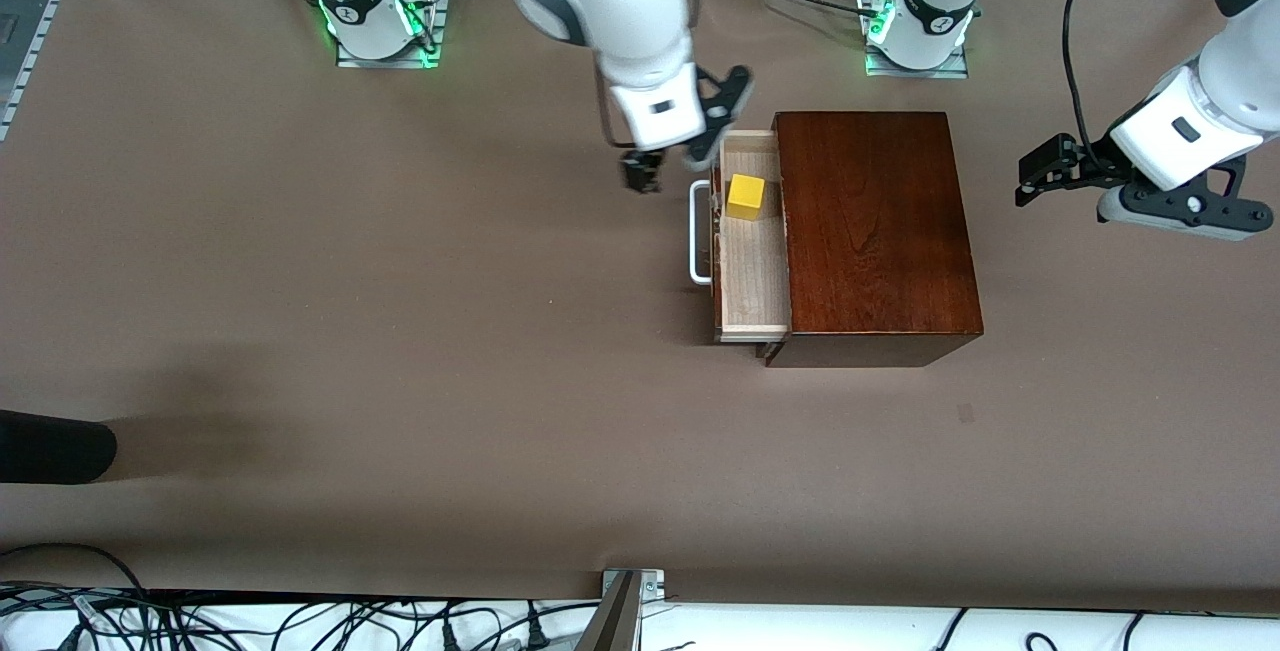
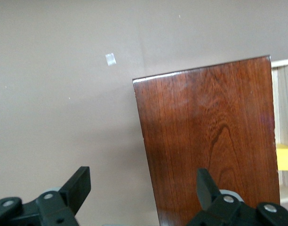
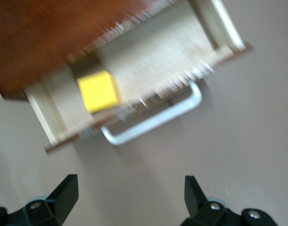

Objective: Open drawer, take yellow block, close drawer
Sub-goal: 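Lower the right gripper into the drawer and grasp the yellow cube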

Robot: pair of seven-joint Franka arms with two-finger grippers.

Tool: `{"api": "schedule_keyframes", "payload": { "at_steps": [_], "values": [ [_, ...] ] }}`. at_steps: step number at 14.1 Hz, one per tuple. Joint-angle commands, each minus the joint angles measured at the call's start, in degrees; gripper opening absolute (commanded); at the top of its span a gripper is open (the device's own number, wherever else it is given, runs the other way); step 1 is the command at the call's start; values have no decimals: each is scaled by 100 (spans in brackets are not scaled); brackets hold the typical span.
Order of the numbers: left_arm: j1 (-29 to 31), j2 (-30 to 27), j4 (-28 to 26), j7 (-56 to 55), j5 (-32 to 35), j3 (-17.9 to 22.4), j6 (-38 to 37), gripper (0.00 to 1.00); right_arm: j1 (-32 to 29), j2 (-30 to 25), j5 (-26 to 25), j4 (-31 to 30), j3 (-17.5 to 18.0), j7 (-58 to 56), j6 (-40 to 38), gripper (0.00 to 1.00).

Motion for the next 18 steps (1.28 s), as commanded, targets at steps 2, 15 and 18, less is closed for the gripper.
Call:
{"api": "schedule_keyframes", "payload": {
  "at_steps": [2, 15, 18],
  "values": [
    [-203, -227, -278, -540, -70, 76, 436, 100, 485, 783, -636, 807, -69, -163, 314, 100],
    [-124, -95, -59, -505, -52, 67, 154, 100, 1023, 1874, -1245, 1309, -122, -111, 753, 100],
    [-116, -95, -67, -487, -52, 76, 137, 100, 1067, 1936, -1254, 1309, -131, 82, 814, 100]
  ]
}}
